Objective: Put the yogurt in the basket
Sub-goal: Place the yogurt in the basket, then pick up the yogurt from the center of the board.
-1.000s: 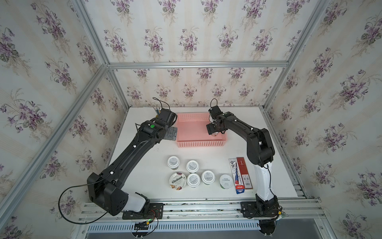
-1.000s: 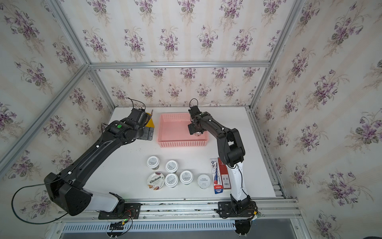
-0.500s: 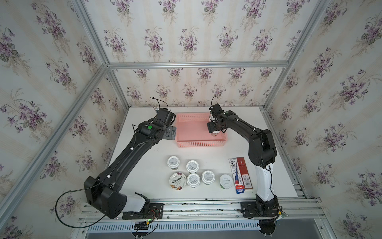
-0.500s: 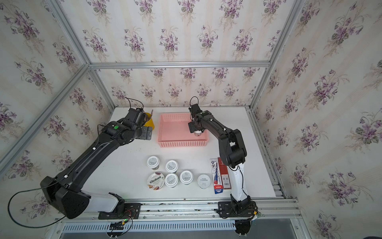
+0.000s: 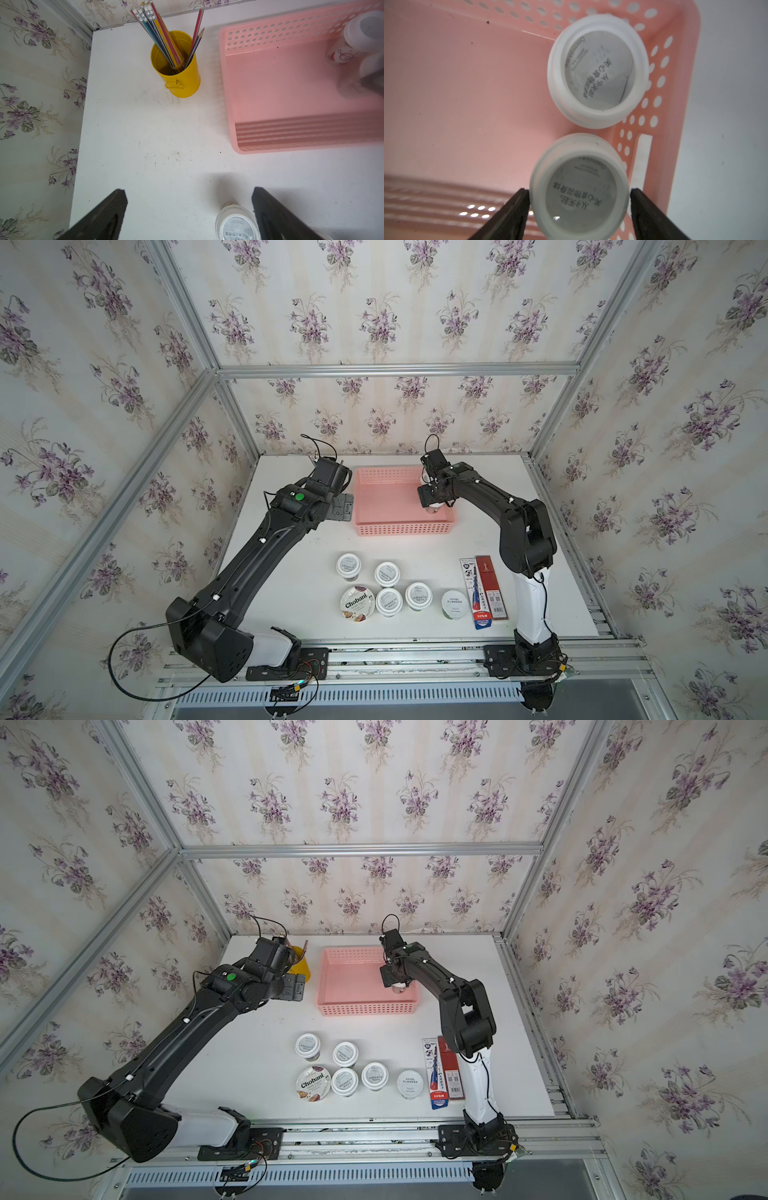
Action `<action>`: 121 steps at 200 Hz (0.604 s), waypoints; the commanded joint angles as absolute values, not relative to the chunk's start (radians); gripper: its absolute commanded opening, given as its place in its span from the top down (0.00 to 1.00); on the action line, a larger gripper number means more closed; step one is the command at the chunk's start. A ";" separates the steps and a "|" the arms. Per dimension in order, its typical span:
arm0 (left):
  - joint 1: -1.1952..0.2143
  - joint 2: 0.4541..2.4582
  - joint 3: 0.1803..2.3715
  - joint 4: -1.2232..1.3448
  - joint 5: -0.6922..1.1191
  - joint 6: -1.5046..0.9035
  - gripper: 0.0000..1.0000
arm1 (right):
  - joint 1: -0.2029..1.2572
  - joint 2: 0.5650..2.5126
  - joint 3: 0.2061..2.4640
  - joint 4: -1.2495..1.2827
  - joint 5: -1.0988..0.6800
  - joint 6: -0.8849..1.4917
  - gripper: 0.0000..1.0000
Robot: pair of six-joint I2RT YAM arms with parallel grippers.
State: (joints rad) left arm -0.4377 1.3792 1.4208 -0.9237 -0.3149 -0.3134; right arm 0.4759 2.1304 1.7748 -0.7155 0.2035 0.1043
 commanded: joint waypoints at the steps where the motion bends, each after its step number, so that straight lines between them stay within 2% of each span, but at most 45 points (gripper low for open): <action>1: -0.437 1.374 1.425 -0.923 -0.322 -0.309 0.01 | 0.473 2.113 1.769 -0.722 0.233 0.107 0.20; 61: -0.437 1.351 1.410 -0.921 -0.332 -0.310 0.01 | 0.474 2.083 1.784 -0.720 0.147 0.113 0.19; 121: -0.436 1.354 1.420 -0.944 -0.328 -0.333 0.01 | 0.530 1.892 1.668 -0.702 0.070 0.144 0.18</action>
State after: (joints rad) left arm -0.4377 1.3514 1.4097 -0.9245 -0.3180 -0.3141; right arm 0.5091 1.9587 1.7248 -0.7120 0.1184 0.1242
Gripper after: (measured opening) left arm 0.988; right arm 0.816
